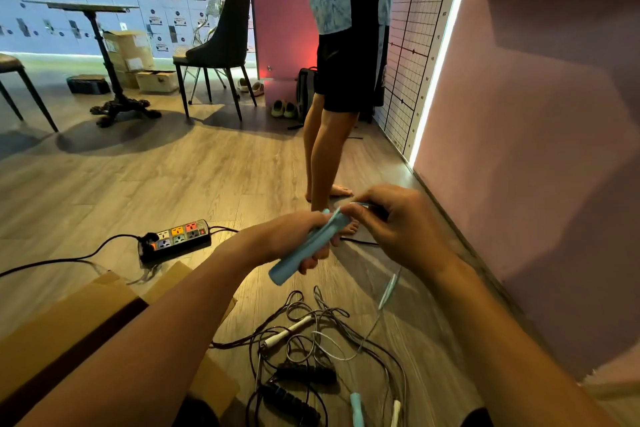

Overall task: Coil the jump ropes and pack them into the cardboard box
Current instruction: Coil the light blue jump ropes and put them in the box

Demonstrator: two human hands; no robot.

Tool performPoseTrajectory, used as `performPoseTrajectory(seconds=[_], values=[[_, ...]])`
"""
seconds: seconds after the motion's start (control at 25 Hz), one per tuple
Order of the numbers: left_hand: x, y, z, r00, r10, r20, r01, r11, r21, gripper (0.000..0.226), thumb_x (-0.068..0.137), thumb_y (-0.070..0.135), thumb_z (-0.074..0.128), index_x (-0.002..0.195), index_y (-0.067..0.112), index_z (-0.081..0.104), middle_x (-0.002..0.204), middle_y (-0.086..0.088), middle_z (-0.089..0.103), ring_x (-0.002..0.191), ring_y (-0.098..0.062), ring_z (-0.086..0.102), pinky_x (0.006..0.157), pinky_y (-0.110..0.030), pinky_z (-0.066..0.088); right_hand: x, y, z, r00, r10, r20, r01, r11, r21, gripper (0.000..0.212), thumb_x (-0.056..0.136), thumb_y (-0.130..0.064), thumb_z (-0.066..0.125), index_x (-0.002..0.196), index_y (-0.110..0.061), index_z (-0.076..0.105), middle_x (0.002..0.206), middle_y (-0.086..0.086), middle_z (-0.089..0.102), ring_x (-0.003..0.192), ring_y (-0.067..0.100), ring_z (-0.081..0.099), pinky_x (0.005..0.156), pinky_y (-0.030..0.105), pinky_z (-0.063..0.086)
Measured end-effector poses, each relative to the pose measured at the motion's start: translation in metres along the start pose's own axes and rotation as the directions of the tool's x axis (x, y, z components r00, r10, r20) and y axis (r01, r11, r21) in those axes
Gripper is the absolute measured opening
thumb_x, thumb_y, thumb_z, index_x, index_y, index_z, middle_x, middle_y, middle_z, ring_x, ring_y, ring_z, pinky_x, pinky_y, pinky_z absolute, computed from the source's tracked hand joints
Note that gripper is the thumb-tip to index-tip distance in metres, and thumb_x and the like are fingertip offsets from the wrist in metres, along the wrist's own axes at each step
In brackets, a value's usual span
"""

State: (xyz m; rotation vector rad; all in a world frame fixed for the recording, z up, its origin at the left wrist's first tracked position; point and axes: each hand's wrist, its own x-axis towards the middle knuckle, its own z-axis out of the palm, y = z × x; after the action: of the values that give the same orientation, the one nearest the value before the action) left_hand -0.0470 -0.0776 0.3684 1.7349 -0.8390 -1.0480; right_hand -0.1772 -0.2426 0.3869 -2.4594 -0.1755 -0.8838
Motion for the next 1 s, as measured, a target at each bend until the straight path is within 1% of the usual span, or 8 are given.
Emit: performPoseTrajectory(seconds=[0.16,0.36,0.48,0.56,0.64,0.72,0.84,1.0], values=[[-0.009,0.016,0.010,0.988,-0.008,0.156,0.037,0.982,-0.187,0.054,0.101,0.052,0.021,0.083,0.012,0.053,0.060,-0.002,0.048,0.041,-0.010,0.043,0.042,-0.022,0.037,0.003,0.005,-0.001,0.994,0.069,-0.082,-0.068,0.998,0.009,0.026,0.090,-0.045,0.063,0.094,-0.022,0.074,0.080,-0.012,0.066,0.074,0.006,0.061,0.063,0.034,0.054],[-0.021,0.027,0.013,0.968,0.184,0.171,-0.065,0.841,-0.537,0.042,0.094,0.050,0.034,0.077,0.015,0.049,0.057,0.001,0.040,0.038,-0.007,0.036,0.039,-0.019,0.033,0.006,-0.005,0.002,0.974,0.218,-0.059,-0.211,0.972,0.105,0.011,0.097,-0.026,0.061,0.092,-0.023,0.070,0.066,-0.017,0.057,0.061,-0.007,0.057,0.053,0.009,0.042],[-0.023,0.034,0.002,0.898,0.439,-0.043,-0.254,0.435,-0.864,0.036,0.096,0.041,0.032,0.079,0.016,0.052,0.058,0.005,0.043,0.040,-0.005,0.042,0.042,-0.020,0.042,0.006,-0.007,0.005,0.947,0.321,0.028,-0.322,0.939,0.122,0.020,0.103,-0.025,0.052,0.092,-0.017,0.067,0.060,-0.014,0.049,0.053,-0.011,0.052,0.047,0.006,0.036],[-0.023,0.033,-0.011,0.840,0.434,-0.326,-0.418,0.135,-0.898,0.033,0.100,0.036,0.032,0.086,0.015,0.053,0.066,0.003,0.046,0.051,-0.007,0.045,0.052,-0.022,0.048,0.006,-0.005,0.007,0.911,0.368,0.186,-0.391,0.915,0.101,0.024,0.104,-0.028,0.048,0.091,-0.020,0.066,0.070,-0.012,0.054,0.059,-0.011,0.053,0.053,0.008,0.037],[-0.023,0.027,-0.024,0.782,0.332,-0.528,-0.567,0.026,-0.823,0.031,0.103,0.036,0.032,0.094,0.014,0.051,0.074,0.000,0.050,0.060,-0.010,0.049,0.064,-0.025,0.051,0.004,-0.002,0.011,0.858,0.372,0.353,-0.407,0.913,0.026,0.028,0.104,-0.035,0.045,0.088,-0.027,0.067,0.078,-0.010,0.058,0.067,-0.002,0.053,0.064,0.020,0.038],[-0.017,0.017,-0.035,0.728,0.192,-0.658,-0.677,0.051,-0.734,0.029,0.105,0.036,0.030,0.100,0.014,0.048,0.074,-0.002,0.051,0.062,-0.013,0.051,0.069,-0.029,0.050,0.002,-0.004,0.012,0.816,0.358,0.454,-0.380,0.924,-0.046,0.030,0.103,-0.041,0.044,0.085,-0.030,0.065,0.078,-0.009,0.057,0.067,0.003,0.049,0.063,0.025,0.036],[-0.007,0.007,-0.044,0.625,0.013,-0.781,-0.770,0.176,-0.614,0.025,0.106,0.036,0.031,0.107,0.016,0.045,0.073,-0.003,0.049,0.060,-0.014,0.051,0.068,-0.032,0.049,0.002,-0.010,0.012,0.836,0.291,0.465,-0.329,0.944,0.001,0.026,0.101,-0.042,0.048,0.088,-0.031,0.067,0.075,-0.010,0.058,0.063,0.002,0.050,0.061,0.023,0.037],[0.003,-0.003,-0.043,0.504,0.138,-0.853,-0.741,0.576,-0.345,0.024,0.106,0.039,0.035,0.112,0.019,0.048,0.073,0.000,0.051,0.061,-0.012,0.053,0.063,-0.030,0.050,0.003,-0.017,0.016,0.885,0.201,0.421,-0.259,0.962,0.084,0.020,0.099,-0.038,0.054,0.093,-0.030,0.071,0.077,-0.014,0.061,0.068,-0.003,0.054,0.061,0.016,0.038]])
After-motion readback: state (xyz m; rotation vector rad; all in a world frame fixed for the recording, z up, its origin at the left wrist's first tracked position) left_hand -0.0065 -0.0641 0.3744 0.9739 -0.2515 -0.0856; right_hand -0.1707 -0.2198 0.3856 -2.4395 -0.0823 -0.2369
